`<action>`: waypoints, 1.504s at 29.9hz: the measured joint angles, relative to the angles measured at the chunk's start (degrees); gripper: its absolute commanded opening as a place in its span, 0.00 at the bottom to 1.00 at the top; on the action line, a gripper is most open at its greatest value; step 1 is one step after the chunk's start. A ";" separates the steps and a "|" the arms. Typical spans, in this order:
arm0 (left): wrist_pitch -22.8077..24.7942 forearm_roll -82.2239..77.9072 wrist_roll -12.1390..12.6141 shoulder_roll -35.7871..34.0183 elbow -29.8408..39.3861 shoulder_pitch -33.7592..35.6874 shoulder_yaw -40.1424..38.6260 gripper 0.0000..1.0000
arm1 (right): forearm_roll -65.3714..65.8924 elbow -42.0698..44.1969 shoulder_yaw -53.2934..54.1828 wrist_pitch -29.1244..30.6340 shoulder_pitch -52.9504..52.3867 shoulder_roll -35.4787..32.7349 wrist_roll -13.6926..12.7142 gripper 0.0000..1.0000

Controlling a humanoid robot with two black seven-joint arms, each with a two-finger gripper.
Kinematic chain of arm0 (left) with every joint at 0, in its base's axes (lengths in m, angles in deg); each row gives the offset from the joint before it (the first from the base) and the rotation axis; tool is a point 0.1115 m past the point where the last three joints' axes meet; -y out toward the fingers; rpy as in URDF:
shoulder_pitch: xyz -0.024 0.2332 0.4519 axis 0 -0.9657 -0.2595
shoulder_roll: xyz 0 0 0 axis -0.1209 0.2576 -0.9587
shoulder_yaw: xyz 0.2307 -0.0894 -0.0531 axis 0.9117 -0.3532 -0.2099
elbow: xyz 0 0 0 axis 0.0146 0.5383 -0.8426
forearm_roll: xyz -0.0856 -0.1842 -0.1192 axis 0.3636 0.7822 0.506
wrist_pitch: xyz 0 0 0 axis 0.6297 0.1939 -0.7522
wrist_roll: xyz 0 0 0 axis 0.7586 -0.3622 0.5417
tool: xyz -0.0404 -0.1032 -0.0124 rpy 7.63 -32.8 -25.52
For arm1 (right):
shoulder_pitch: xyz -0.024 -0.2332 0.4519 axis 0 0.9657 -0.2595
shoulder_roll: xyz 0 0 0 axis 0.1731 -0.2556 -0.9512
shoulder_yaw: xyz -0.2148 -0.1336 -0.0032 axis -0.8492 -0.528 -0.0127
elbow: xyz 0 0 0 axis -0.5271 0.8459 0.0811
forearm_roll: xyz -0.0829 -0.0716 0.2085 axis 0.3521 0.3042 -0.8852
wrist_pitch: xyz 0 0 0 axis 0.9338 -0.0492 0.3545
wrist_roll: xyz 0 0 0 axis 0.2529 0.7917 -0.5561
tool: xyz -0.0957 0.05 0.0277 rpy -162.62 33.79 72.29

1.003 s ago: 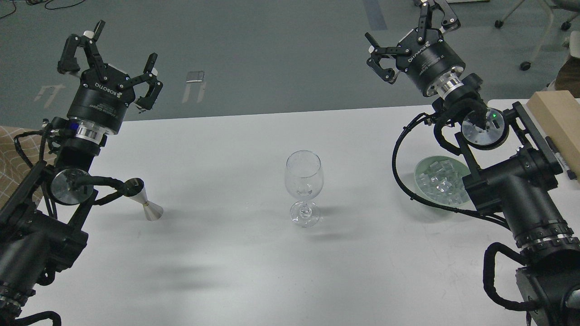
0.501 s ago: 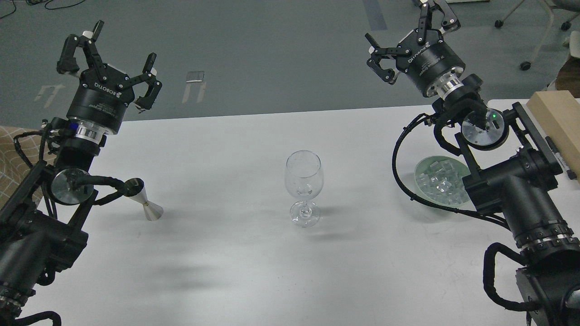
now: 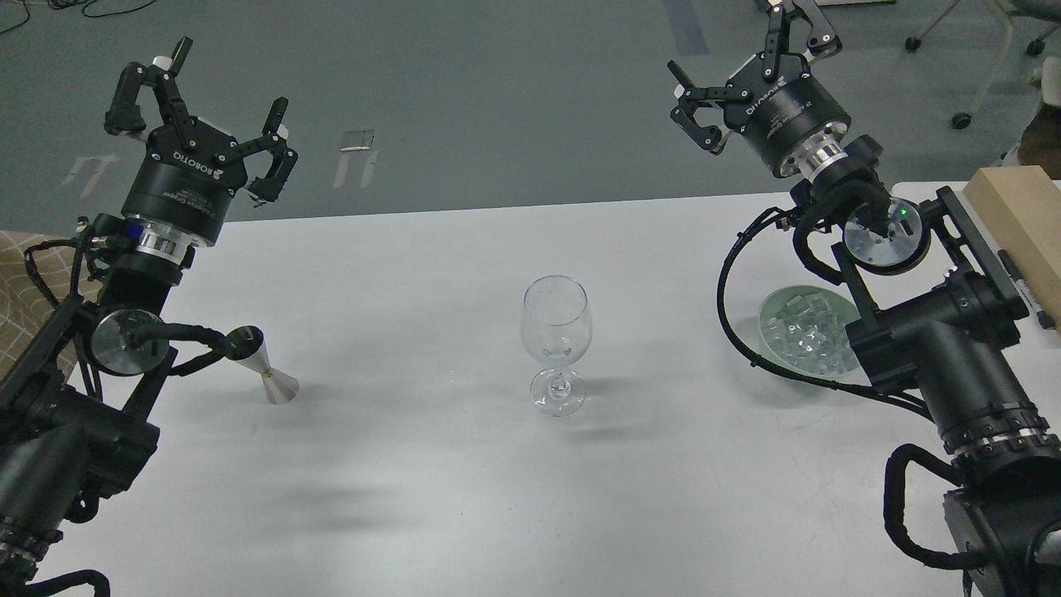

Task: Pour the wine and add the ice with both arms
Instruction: 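Lower the left gripper toward the table near the metal jigger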

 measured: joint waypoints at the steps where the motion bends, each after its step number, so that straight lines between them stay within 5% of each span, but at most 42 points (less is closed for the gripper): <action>1: 0.00 0.00 0.02 -0.04 0.00 -0.05 0.03 0.98 | 0.00 0.00 0.00 0.00 0.01 0.00 -0.01 1.00; 11: 0.01 1.41 1.12 -1.93 0.48 -0.95 -0.81 0.98 | 0.00 0.03 -0.07 0.00 0.11 0.00 -0.01 1.00; 18: 0.01 10.32 9.14 -6.20 2.99 -1.89 -1.20 0.98 | 0.00 0.06 -0.14 0.00 0.22 0.00 -0.01 1.00; 22: 0.01 15.56 11.55 -9.11 6.37 -4.17 -1.20 0.98 | 0.00 0.05 -0.10 0.00 0.43 0.00 -0.01 1.00; 45: 0.01 22.74 12.01 -15.31 19.55 -28.79 -17.04 0.97 | 0.00 -0.18 -0.24 0.00 2.07 0.00 -0.01 1.00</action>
